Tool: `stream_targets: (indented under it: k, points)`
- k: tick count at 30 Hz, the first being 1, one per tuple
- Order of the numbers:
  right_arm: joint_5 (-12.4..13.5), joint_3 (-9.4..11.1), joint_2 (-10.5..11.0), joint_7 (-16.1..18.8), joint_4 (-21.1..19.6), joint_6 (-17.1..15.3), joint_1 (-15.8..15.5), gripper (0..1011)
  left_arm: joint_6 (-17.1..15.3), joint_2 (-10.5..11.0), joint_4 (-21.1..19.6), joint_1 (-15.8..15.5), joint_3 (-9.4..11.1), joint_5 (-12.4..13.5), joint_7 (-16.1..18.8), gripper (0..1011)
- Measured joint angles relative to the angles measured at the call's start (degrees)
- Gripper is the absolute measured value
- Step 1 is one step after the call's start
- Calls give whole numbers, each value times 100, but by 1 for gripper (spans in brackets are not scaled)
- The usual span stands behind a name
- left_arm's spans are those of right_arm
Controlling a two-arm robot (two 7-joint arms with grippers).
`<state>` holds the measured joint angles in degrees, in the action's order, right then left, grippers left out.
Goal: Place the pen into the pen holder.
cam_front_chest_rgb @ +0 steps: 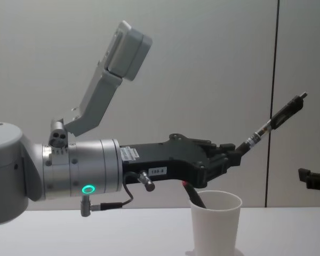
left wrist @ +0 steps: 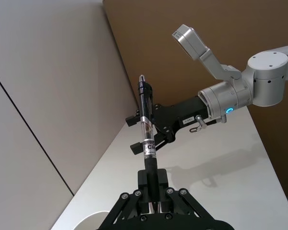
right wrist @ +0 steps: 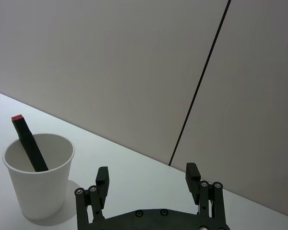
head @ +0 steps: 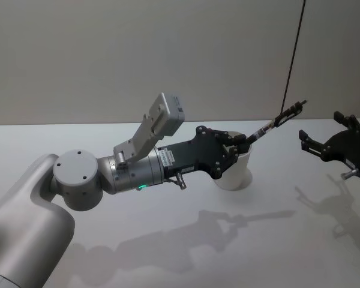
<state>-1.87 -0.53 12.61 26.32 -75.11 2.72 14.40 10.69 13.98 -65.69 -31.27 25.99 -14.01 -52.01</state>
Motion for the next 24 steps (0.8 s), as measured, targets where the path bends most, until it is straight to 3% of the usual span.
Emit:
stream_targets:
  k: [12,24]
  points:
    - [235,27,30,95,-65,17,-39,1001,7,-14,31,-17,10,-9,-15,129]
    - [854,142,121,437,-206,-84,-150,1001,11,-20,41,-23,14,-12,-21,127]
